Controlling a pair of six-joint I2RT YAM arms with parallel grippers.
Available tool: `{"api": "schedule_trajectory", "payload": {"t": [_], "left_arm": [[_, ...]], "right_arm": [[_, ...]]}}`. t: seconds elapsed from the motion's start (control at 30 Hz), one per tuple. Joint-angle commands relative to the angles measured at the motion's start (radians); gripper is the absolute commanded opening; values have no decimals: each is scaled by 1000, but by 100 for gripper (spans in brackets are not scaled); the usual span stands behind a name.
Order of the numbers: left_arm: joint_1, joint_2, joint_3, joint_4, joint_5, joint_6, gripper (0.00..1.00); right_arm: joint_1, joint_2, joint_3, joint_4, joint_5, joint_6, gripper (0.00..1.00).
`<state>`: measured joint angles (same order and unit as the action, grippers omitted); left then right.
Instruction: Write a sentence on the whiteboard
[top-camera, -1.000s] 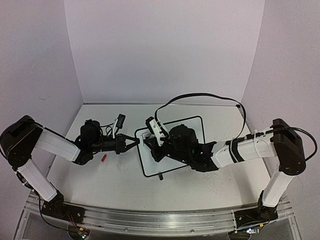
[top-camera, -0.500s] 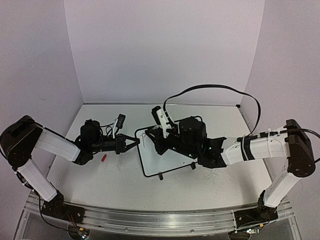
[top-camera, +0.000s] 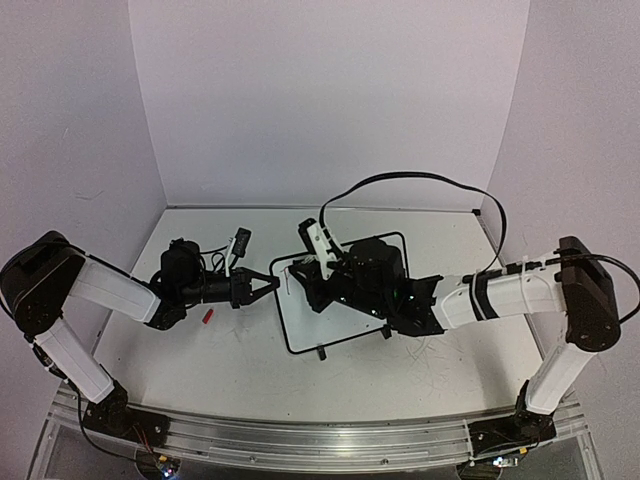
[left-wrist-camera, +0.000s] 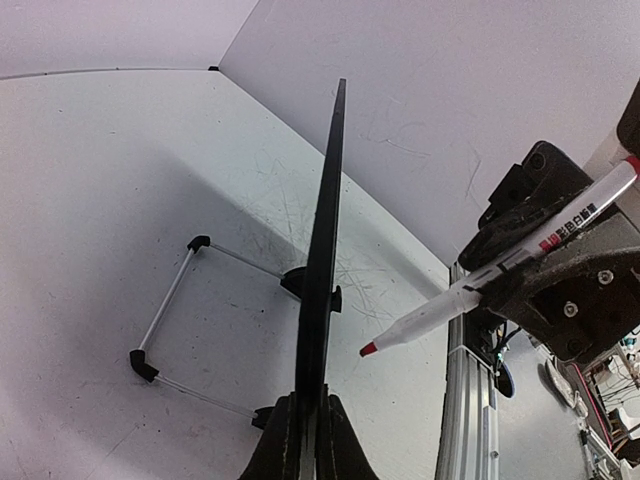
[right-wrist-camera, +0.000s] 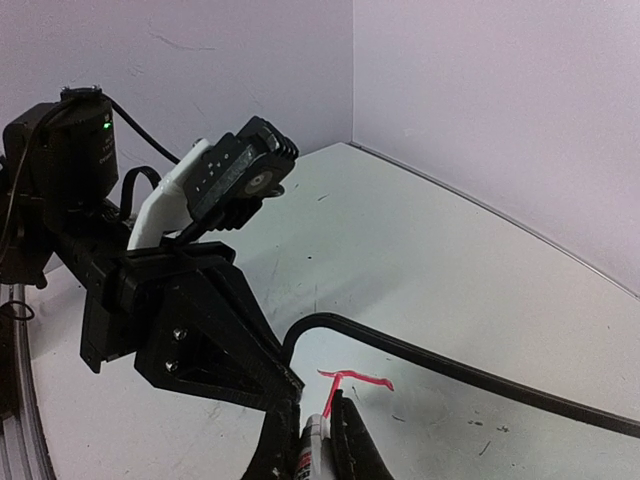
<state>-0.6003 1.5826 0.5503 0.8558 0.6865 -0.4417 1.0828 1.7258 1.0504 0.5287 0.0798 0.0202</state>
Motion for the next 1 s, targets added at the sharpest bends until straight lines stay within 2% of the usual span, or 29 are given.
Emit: {"api": "schedule_trajectory", "payload": {"t": [0.0, 0.7, 0.97], "left_arm": [[-4, -23, 34, -3, 15, 25, 0], [-4, -35, 31, -12, 13, 27, 0], [-4, -36, 31, -15, 10, 29, 0]], "right_arm": [[-1, 21, 47, 28, 17, -12, 0], [-2, 52, 61, 28, 56, -12, 0], [-2, 37, 46, 27, 127, -12, 0]]}}
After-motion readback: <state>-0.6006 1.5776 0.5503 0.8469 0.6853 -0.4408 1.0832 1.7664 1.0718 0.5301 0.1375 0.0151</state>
